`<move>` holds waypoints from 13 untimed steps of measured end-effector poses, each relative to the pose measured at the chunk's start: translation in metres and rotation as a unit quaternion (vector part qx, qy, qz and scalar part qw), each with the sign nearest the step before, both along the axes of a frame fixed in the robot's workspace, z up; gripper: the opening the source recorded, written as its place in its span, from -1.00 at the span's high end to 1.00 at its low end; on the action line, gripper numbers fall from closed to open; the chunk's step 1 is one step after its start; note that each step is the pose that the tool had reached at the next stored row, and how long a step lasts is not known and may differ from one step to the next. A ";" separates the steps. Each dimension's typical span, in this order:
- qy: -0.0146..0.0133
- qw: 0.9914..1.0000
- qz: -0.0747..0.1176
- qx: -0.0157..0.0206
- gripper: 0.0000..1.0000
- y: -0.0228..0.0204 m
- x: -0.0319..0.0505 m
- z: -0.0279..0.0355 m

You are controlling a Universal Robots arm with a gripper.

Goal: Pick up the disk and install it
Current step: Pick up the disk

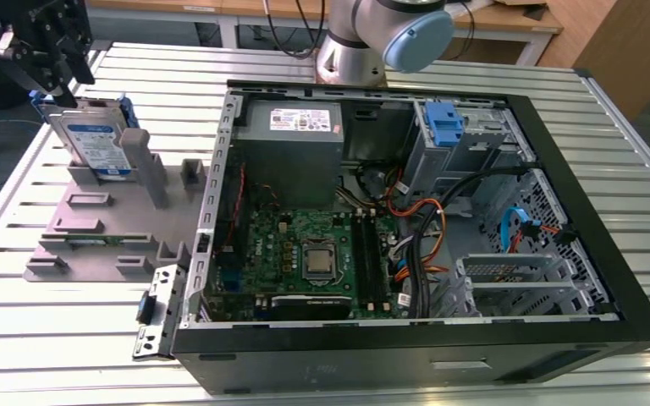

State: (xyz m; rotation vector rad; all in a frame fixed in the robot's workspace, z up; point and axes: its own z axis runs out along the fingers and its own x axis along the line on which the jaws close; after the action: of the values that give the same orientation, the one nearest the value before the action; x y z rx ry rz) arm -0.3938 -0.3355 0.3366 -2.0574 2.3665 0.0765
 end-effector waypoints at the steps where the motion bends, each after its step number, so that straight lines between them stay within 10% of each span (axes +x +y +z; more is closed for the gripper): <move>1: 0.000 1.000 0.000 0.000 -0.06 0.0000 0.0000 0.0000; 13: 0.000 1.000 0.000 0.000 -0.06 0.0000 0.0000 0.0014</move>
State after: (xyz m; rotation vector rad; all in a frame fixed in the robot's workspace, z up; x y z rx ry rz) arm -0.3938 -0.3355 0.3381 -2.0574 2.3665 0.0765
